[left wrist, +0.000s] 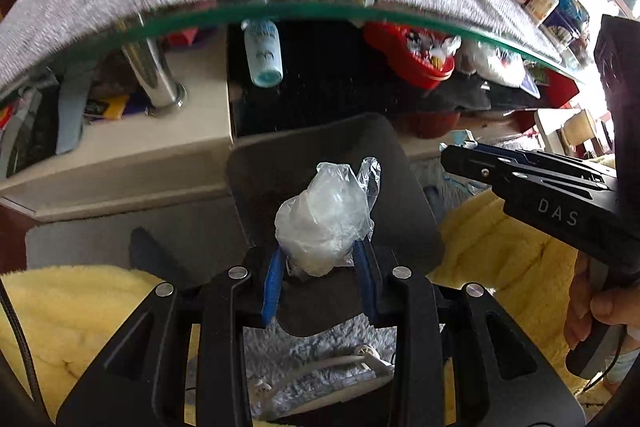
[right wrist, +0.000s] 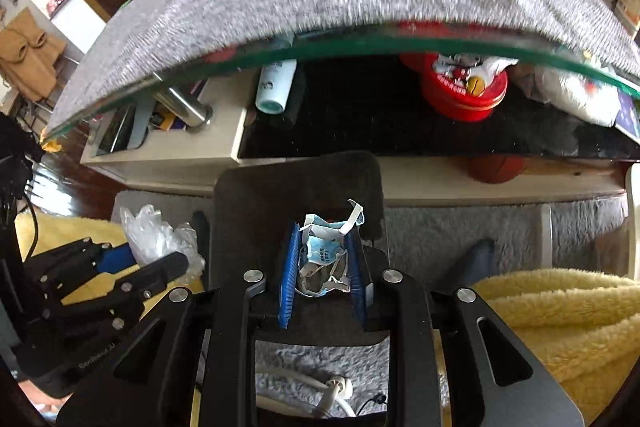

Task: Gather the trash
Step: 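Lower both tools to the bin and open them, dropping bag and wrapper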

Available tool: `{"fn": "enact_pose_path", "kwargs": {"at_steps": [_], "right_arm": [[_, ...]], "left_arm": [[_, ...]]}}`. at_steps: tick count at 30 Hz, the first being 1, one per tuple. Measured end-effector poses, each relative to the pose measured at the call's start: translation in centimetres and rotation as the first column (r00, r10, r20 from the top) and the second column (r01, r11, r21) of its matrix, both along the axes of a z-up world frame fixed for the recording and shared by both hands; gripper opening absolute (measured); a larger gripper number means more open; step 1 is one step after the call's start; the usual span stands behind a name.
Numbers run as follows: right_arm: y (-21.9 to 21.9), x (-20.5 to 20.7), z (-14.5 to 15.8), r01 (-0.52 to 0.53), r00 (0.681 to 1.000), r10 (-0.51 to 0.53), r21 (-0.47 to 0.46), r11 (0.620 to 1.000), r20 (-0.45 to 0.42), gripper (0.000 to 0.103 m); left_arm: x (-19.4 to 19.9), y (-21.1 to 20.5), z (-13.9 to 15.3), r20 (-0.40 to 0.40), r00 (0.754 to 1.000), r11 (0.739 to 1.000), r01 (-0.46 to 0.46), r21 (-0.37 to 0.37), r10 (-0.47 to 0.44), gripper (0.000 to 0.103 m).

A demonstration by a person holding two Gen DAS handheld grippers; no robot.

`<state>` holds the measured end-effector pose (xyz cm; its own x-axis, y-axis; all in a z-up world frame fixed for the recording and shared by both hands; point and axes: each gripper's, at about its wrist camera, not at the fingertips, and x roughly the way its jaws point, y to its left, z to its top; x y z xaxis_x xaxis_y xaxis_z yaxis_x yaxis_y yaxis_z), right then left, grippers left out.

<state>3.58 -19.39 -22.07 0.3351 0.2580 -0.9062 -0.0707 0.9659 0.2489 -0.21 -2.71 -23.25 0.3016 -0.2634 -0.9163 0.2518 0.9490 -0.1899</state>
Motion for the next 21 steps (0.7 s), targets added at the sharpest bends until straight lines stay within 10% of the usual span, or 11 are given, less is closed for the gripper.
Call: {"fn": "enact_pose_path", "kwargs": {"at_steps": [10,21], "right_arm": [[0.9,0.6,-1.8,-0.022,0.999,0.023,0.005,1.0,-0.047,0.027],[0.0,1.1,-1.4,0.014,0.999,-0.014,-0.006,1.0,-0.042,0.065]], "left_arm": [[0.1,-0.7,-2.9,-0.073,0.997,1.0,0.008,-0.016,-0.01,0.035],[0.5,-0.3,-2.6,-0.055,0.998,1.0,-0.006,0.004,0.006,0.065]]}}
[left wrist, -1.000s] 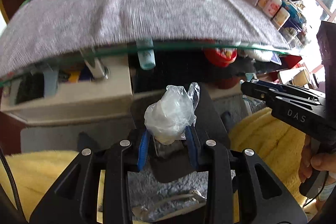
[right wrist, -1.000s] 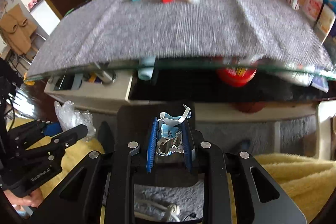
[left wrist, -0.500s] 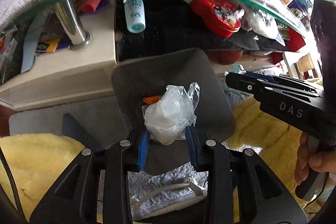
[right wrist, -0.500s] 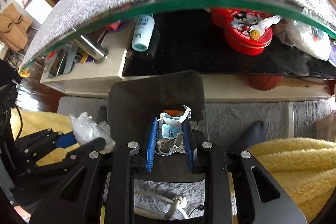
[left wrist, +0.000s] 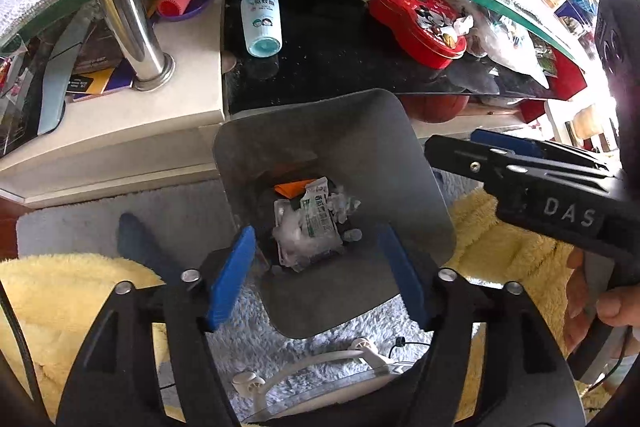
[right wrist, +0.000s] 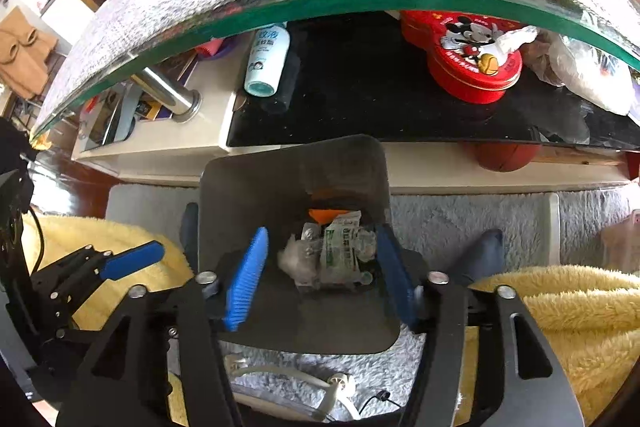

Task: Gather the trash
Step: 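Lower both tools to the bin and open them, dropping bag and wrapper, then grasp the white tube with the right tool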

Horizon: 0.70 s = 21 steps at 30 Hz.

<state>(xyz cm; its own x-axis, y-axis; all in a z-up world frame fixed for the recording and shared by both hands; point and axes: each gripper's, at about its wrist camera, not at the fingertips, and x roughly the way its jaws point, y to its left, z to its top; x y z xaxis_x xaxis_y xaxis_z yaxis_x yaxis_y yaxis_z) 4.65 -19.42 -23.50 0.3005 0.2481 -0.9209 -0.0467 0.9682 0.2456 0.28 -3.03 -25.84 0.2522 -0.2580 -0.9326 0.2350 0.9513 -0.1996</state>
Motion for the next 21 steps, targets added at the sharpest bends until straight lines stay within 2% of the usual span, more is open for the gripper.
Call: {"fn": "enact_pose_path", "kwargs": {"at_steps": [2,5,8,10,15,21], "right_arm": [[-0.4,0.1,0.3,0.014,1.0,-0.014,-0.011,1.0,0.006,0.077],[-1.0,0.3,1.4,0.028,0.999,-0.027,-0.035,0.999,0.025,0.089],[-1.4,0.6,2.9,0.03,0.998,-0.027,-0.056,0.998,0.05,0.091],[-1.6,0.8,3.9,0.037,0.997,-0.033,-0.06,0.998,0.073,0.096],[-2.5,1.9,7.2,0.054,0.989,-0.047,-0.047,0.997,0.142,0.096],[-3.6,4.1,9.4,0.077,0.981,-0.066,-0.049,0.996,0.185,0.096]], "left_arm": [[0.0,0.2,0.3,0.007,1.0,1.0,-0.001,0.005,0.001,0.073],[0.2,0.6,1.4,0.033,0.999,1.0,-0.011,0.013,0.01,0.086],[0.5,1.1,3.0,0.065,0.998,1.0,-0.024,0.011,0.023,0.094],[0.8,1.4,4.0,0.085,0.996,0.999,-0.033,0.012,0.032,0.095],[1.7,1.8,6.6,0.126,0.991,0.999,-0.043,-0.001,0.043,0.095],[3.7,1.8,8.7,0.157,0.987,0.999,-0.038,-0.008,0.039,0.095]]}}
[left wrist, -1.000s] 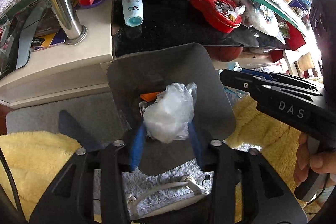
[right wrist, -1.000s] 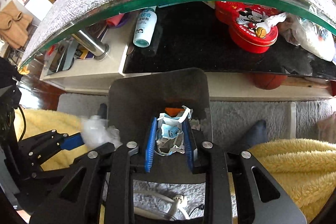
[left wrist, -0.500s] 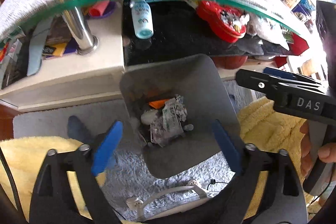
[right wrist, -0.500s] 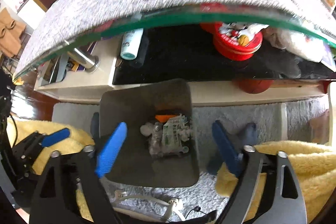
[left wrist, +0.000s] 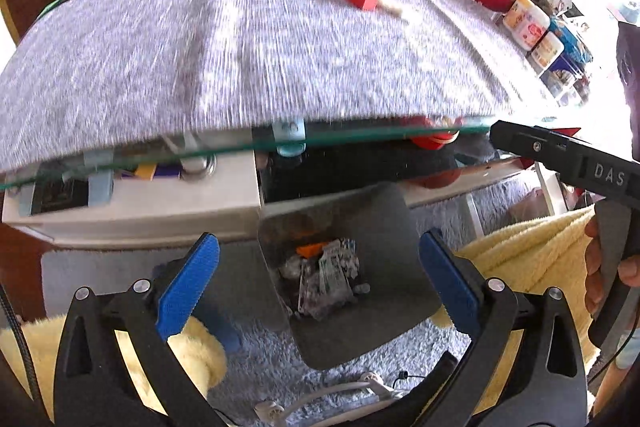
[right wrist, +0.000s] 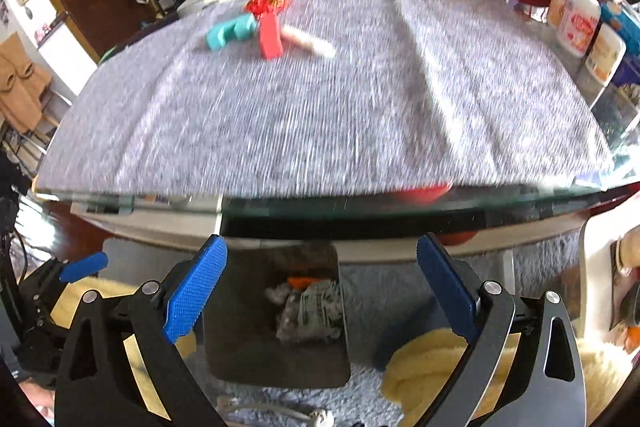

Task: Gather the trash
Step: 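Grasp the white tube with the right tool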

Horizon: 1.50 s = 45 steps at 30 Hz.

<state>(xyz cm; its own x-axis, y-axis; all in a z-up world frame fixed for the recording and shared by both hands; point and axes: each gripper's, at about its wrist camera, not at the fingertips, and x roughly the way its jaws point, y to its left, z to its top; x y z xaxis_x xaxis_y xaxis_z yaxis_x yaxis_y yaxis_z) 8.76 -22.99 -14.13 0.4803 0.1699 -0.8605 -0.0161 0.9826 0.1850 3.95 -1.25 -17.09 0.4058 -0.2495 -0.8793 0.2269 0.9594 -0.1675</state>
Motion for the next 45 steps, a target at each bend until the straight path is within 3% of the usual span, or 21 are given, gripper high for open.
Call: {"fn": "enact_pose_path", "kwargs": {"at_steps": [18,23,36,43,45], "right_arm": [[-0.3,9.6,1.5,-0.011,0.999,0.011,-0.023,1.0,0.033,0.095],[-0.5,12.3,0.5,-0.033,0.999,0.033,-0.023,0.999,0.004,0.069],[1.0,16.9,-1.1,-0.108,0.994,0.109,-0.062,0.992,0.015,0.045],[1.0,19.1,-1.3,-0.072,0.996,0.076,-0.086,0.994,0.042,0.016],[0.9,19.7,-1.3,-0.071,0.996,0.074,-0.07,0.995,0.044,0.015]], "left_arm": [[10.4,1.3,3.4,0.044,0.998,0.998,-0.053,0.018,0.052,0.095],[13.5,1.2,3.8,0.049,0.997,0.998,-0.055,0.011,0.054,0.095],[20.1,-0.4,2.7,0.028,0.999,0.999,-0.025,0.025,0.024,0.095],[23.5,-1.2,2.2,0.028,0.999,0.999,-0.025,0.034,0.024,0.095],[24.4,-1.8,2.1,0.031,0.999,0.999,-0.019,0.036,0.018,0.095]]}}
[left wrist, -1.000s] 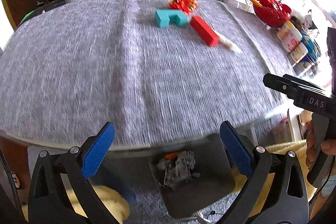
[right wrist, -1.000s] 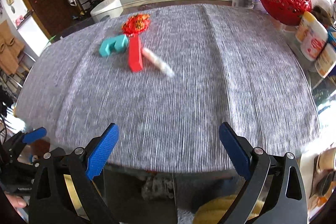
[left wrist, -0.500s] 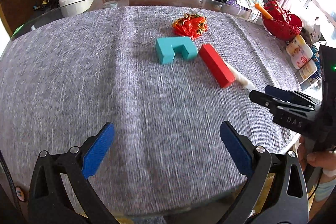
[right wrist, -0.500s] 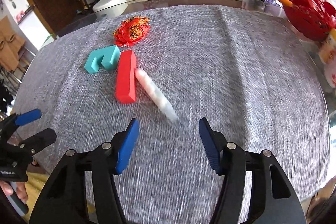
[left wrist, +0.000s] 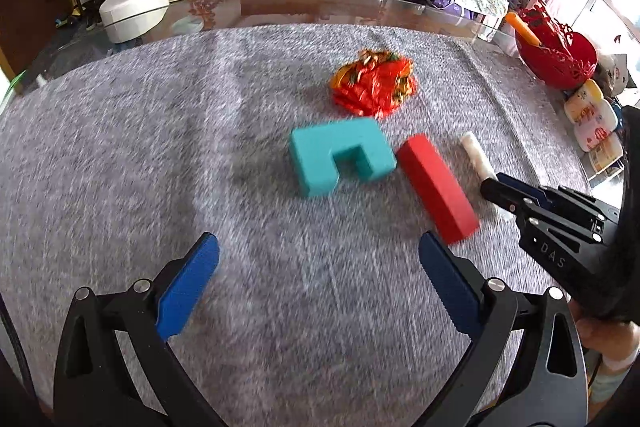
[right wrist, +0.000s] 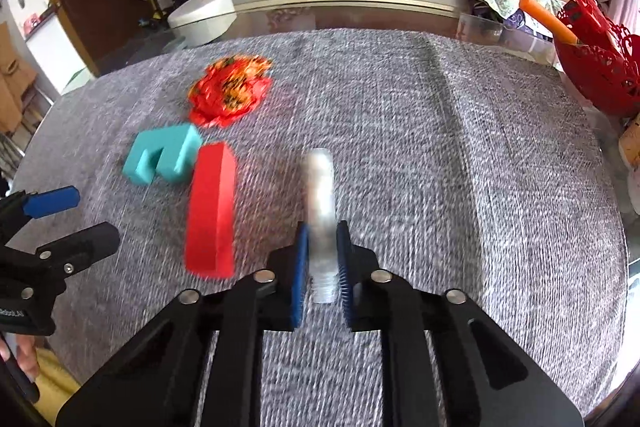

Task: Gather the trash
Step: 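Grasp the white tube with the right tool, then grasp the teal U-shaped block with the left tool while the right tool holds the tube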

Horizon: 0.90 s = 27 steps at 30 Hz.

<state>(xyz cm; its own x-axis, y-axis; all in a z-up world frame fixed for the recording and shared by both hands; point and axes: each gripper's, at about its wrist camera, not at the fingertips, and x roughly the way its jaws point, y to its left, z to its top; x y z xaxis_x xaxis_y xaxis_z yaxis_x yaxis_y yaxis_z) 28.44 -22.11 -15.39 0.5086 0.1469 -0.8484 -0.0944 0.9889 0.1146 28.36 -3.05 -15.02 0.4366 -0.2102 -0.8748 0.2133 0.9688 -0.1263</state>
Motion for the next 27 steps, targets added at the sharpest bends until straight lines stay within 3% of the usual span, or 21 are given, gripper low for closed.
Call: {"fn": "enact_pose_path", "kwargs": {"at_steps": [10,14,15,17,19,27], "right_arm": [[-0.8,1.6,0.0,-0.013,1.0,0.014,0.058,0.998,-0.012,0.015],[-0.8,1.8,-0.1,-0.012,1.0,0.012,0.072,0.997,-0.01,0.015],[-0.7,1.8,-0.2,-0.011,1.0,0.012,0.073,0.997,-0.009,0.015],[-0.8,1.9,-0.2,-0.01,1.0,0.011,0.074,0.997,-0.009,0.015],[-0.8,1.7,-0.2,-0.008,1.0,0.009,0.072,0.997,-0.009,0.015],[-0.5,-0.9,-0.1,-0.014,0.999,0.016,0.074,0.997,-0.036,0.015]], "left_arm": [[3.8,-2.3,-1.8,-0.006,1.0,1.0,0.002,-0.006,-0.002,0.095],[5.0,-3.0,-2.1,0.024,1.0,1.0,-0.006,0.026,0.005,0.093],[5.1,-3.0,-2.1,0.033,0.999,0.999,-0.01,0.036,0.008,0.091],[5.3,-3.1,-1.9,0.055,0.998,0.997,-0.017,0.072,0.013,0.072],[5.0,-2.9,-1.8,0.063,0.998,0.995,-0.028,0.097,0.022,0.062],[2.3,-1.2,-1.3,0.033,0.999,0.998,-0.011,0.069,0.009,0.062]]}}
